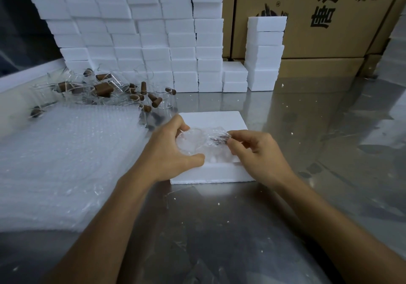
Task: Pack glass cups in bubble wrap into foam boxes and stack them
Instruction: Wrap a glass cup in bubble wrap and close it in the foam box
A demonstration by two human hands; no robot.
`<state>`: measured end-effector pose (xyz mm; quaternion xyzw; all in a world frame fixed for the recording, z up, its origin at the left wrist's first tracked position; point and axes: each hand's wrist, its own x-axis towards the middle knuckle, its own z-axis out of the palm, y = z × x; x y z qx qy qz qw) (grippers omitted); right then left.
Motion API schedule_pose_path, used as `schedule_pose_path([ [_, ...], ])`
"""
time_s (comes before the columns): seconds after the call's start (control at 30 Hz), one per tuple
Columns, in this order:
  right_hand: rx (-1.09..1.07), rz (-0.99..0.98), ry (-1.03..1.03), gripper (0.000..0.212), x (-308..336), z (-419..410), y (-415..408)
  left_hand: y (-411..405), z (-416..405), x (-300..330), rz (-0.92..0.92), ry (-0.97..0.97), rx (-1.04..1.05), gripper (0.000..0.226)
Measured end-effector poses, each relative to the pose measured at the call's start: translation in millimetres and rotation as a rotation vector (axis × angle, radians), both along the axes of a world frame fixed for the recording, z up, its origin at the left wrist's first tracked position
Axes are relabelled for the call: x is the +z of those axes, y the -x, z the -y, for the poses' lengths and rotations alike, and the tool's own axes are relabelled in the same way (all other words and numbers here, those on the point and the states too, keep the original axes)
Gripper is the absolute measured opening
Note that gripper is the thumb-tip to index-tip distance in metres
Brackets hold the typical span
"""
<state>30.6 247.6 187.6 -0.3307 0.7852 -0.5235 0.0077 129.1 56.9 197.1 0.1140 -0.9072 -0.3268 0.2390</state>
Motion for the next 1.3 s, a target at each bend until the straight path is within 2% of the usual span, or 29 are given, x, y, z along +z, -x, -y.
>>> schedule_pose_path([
  [0.13,-0.103,-0.07,-0.101,0.016,-3,-1,4,-3,6,1,0.055,-0.038,-0.06,0.059],
  [0.3,-0.101,-0.014,-0.148,0.012,-6,-2,7,-7,12,5,0.094,-0.162,-0.126,0.068],
  [0.67,-0.097,0.044,-0.05,0.011,-13,-2,14,-4,6,4,0.049,-0.128,-0.08,0.084],
  [0.93,-0.09,0.133,0.007,0.014,-15,1,15,-4,8,3,0.051,-0.117,-0.081,0.077],
  [1.13,-0.092,0.133,-0.004,0.013,-13,-1,14,-4,8,4,0.052,-0.115,-0.075,0.085],
  [1.3,-0.085,0.161,0.014,0.007,-14,0,15,-2,11,2,0.052,-0.12,-0.082,0.084],
])
